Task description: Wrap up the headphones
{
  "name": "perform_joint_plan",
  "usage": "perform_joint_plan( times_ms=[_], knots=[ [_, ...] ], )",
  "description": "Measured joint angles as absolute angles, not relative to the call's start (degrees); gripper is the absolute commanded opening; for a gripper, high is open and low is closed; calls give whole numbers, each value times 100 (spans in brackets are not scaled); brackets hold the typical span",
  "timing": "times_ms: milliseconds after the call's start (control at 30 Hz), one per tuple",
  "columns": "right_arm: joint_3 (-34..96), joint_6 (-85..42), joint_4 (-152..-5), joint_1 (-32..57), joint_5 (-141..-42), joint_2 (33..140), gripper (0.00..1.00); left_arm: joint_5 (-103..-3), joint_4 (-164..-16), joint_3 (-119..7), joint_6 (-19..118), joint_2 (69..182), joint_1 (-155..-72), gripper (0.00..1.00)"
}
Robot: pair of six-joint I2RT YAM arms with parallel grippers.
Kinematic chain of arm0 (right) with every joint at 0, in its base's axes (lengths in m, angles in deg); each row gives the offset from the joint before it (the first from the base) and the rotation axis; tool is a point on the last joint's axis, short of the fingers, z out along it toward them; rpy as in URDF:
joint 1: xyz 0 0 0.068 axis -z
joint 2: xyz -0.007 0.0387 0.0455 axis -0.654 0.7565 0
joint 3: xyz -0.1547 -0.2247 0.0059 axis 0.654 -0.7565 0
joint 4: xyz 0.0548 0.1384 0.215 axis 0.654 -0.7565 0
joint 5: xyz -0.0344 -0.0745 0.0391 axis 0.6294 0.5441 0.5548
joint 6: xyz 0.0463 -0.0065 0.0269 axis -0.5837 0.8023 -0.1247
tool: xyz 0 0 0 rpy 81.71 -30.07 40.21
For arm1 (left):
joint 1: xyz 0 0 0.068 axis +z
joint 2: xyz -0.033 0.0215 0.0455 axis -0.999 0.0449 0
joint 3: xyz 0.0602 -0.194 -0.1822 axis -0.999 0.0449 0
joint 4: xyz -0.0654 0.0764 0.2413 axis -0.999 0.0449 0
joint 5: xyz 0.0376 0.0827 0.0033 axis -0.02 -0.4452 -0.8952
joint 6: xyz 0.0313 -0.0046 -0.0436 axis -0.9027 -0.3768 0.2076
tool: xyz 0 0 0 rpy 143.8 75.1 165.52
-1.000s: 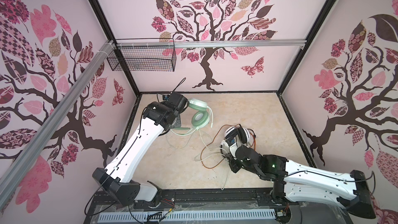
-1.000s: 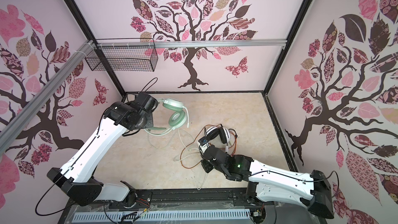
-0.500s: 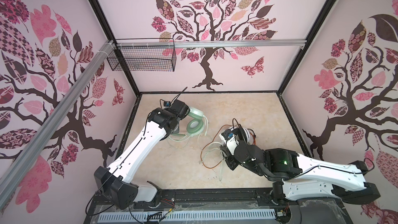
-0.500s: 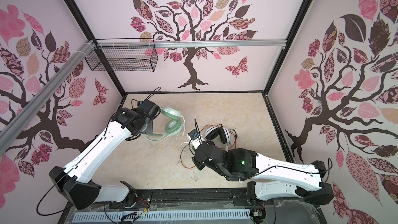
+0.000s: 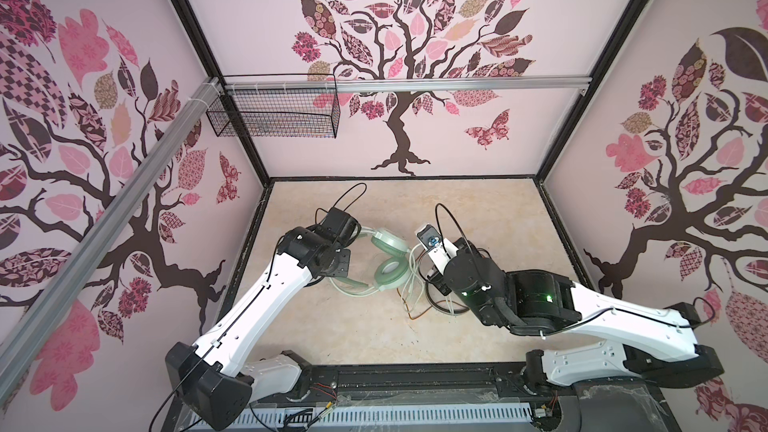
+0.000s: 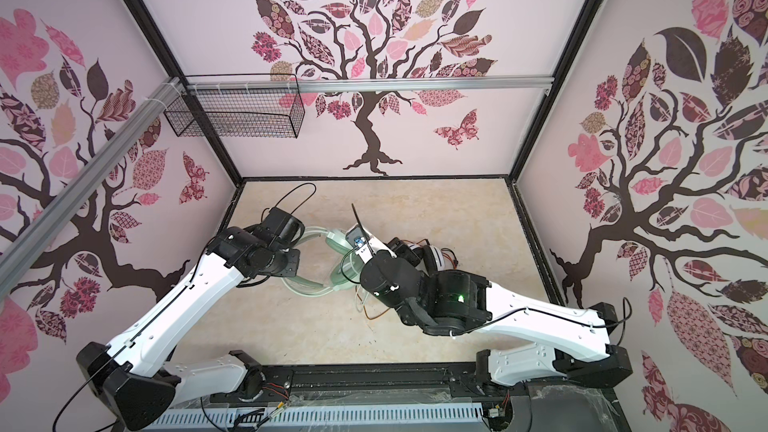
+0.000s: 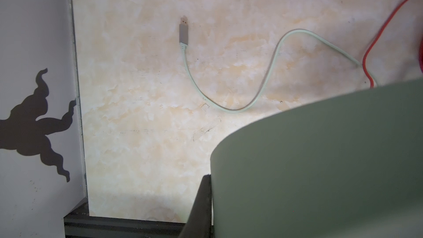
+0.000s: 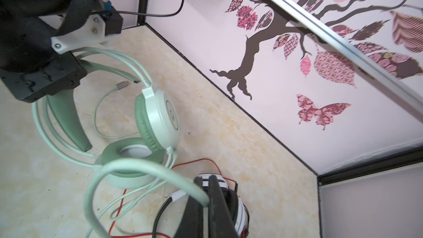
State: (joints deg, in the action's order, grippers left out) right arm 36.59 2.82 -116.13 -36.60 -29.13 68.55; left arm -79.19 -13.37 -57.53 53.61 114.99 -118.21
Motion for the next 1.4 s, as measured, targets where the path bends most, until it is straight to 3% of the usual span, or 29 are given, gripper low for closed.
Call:
perform_joint_plan(
  times_ms=[333, 700, 1033, 1400],
  knots=[
    [3840, 1930, -10704, -3302, -1831, 6965, 0, -7908, -1331, -5576, 5458, 11372, -12239, 0],
    [4579, 3167, -9681, -2629, -1897, 7719, 0, -7711, -1069, -5515, 5670, 10941, -12881, 0],
    [5796, 2854, -10103, -1844, -3029, 9026, 0, -6964, -946, -5275, 5742, 10465, -13500, 0],
    [5385, 1163, -10763, -874, -5348, 9229, 0, -5768, -1292, -5253, 5812, 10021, -13500, 0]
  ],
)
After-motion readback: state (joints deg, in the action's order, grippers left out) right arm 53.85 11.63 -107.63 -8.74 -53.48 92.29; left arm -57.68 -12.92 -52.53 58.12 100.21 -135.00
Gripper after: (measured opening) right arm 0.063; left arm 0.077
